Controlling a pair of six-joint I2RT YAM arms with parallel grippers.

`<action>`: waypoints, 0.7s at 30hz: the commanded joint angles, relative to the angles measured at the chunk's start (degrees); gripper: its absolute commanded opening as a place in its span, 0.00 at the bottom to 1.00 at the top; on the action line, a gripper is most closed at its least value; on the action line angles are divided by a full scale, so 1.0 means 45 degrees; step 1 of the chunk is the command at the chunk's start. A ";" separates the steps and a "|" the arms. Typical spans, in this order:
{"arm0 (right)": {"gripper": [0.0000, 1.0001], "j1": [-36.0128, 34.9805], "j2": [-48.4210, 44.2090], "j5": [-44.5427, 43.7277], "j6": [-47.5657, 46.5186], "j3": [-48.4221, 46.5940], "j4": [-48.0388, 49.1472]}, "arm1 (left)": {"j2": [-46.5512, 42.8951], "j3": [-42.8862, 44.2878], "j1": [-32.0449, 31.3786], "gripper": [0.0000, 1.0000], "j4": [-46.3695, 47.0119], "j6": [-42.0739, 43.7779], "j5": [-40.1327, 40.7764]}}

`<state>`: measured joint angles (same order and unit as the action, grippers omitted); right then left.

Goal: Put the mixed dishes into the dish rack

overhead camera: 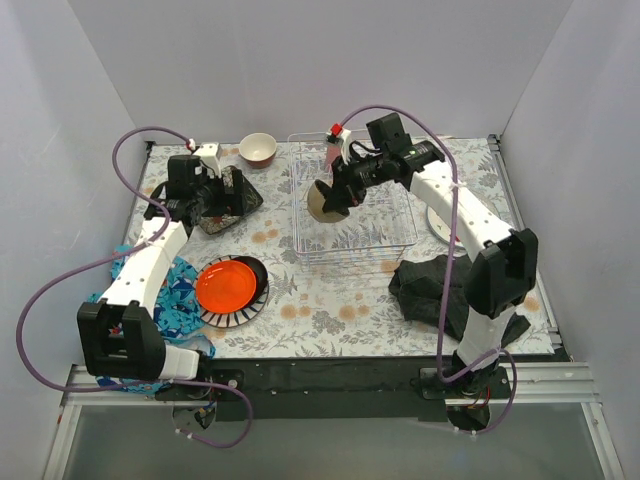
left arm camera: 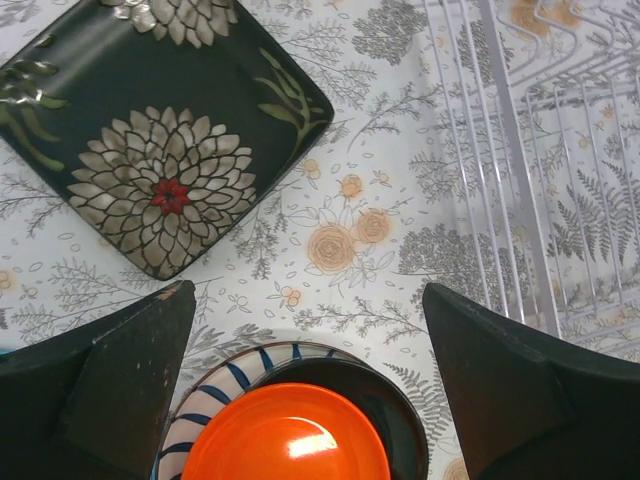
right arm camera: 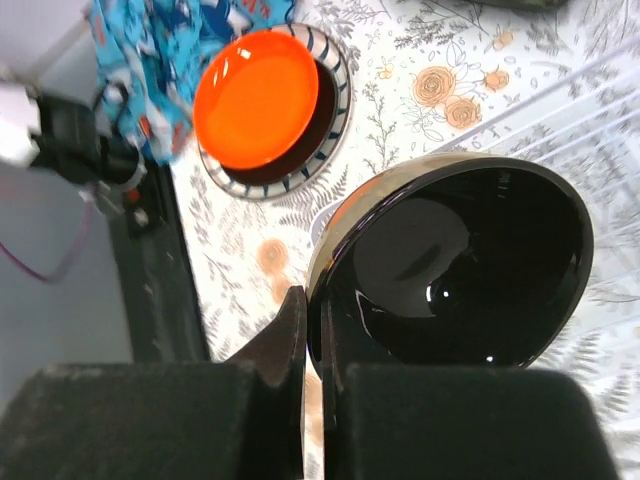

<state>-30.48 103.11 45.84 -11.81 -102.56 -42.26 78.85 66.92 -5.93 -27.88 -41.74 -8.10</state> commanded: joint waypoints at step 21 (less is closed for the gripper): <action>0.01 0.2750 0.2262 0.3817 1.2761 0.4607 1.2807 | 0.0915 -0.0144 0.0361 0.98 0.1645 0.2165 0.3147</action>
<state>-17.72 114.76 57.45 38.06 -82.98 3.03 82.13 63.53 -4.47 -19.53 -33.17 4.21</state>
